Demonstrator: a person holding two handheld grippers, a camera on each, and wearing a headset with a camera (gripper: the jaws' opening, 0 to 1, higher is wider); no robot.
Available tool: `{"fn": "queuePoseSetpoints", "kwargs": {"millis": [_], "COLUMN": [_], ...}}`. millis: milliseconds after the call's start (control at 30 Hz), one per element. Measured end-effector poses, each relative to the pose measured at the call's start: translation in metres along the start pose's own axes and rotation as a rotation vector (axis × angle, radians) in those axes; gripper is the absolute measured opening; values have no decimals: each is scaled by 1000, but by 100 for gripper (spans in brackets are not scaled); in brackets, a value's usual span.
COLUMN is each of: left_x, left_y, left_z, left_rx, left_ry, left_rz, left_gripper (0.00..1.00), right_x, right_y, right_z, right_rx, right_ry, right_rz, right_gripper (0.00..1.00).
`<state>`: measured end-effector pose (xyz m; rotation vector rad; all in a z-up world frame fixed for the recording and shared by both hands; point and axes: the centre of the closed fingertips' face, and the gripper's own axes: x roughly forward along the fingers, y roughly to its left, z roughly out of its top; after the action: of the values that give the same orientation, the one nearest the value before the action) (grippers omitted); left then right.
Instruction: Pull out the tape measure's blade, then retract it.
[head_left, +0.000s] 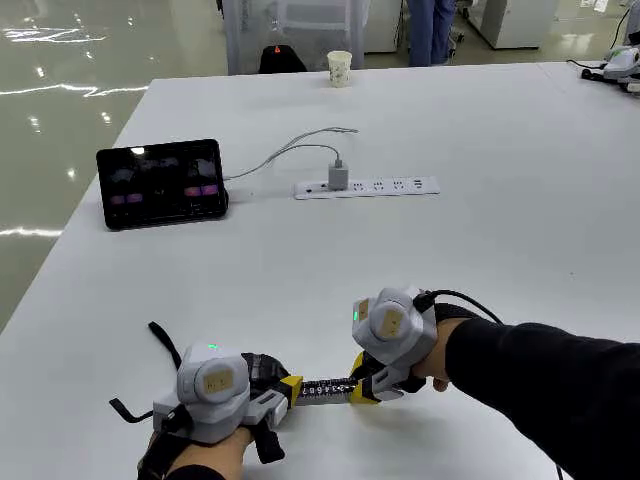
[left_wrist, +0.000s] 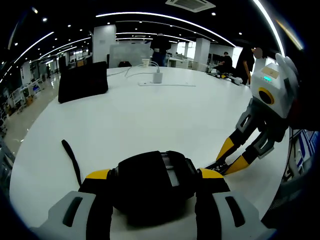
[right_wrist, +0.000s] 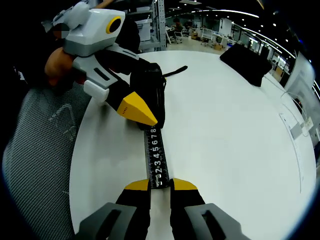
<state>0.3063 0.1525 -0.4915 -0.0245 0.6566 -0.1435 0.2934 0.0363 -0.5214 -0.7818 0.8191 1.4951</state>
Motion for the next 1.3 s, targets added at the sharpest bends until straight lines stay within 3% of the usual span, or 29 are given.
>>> {"fn": "queuePoseSetpoints", "kwargs": {"millis": [1067,1300], "left_x": [0,0], "left_y": [0,0], "left_z": [0,0], "left_rx": [-3,-3], "left_ry": [10,7], "left_rz": [-6,-9], "left_gripper": [62,62], "right_x": [8,10], "right_y": [-1,0], "right_z": [12,17], "right_rx": [1,17], "right_ry": [-17,-43], "right_rz": [0,2], "right_gripper": [11,11]}}
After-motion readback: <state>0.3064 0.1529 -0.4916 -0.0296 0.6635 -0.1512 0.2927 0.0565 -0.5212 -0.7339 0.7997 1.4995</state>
